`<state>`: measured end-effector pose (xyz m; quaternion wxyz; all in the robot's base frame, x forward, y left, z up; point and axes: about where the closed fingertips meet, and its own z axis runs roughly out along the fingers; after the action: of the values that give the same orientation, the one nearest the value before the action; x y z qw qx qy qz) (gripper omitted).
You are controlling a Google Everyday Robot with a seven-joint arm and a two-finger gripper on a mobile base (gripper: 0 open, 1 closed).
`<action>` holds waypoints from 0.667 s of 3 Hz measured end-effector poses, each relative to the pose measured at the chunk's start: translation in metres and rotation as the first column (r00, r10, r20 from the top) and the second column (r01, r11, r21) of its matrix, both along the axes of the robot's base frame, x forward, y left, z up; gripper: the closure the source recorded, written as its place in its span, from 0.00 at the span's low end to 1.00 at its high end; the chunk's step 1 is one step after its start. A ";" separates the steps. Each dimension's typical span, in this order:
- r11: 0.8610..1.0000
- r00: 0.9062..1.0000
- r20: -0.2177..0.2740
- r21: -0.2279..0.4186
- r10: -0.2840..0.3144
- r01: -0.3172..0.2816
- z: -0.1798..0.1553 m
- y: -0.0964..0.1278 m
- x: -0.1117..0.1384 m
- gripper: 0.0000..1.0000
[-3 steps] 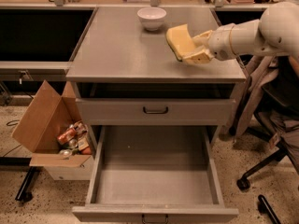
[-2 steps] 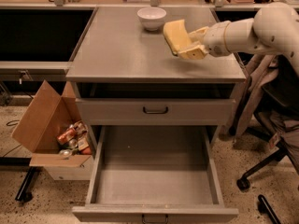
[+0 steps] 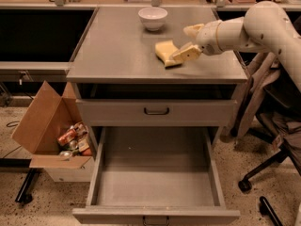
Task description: Pick sponge from middle drawer and place on counter
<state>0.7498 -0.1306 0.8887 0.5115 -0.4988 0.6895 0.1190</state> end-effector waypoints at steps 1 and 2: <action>1.000 1.000 -0.011 -0.003 0.009 -0.009 -0.004 0.004 0.003 0.00; 1.000 1.000 -0.002 -0.003 0.009 -0.009 -0.001 0.002 0.000 0.00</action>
Offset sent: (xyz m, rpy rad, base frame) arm -0.0202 -0.0246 0.0200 0.0266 -0.0695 -0.0059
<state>0.7502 -0.1286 0.8877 0.5095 -0.5026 0.6879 0.1204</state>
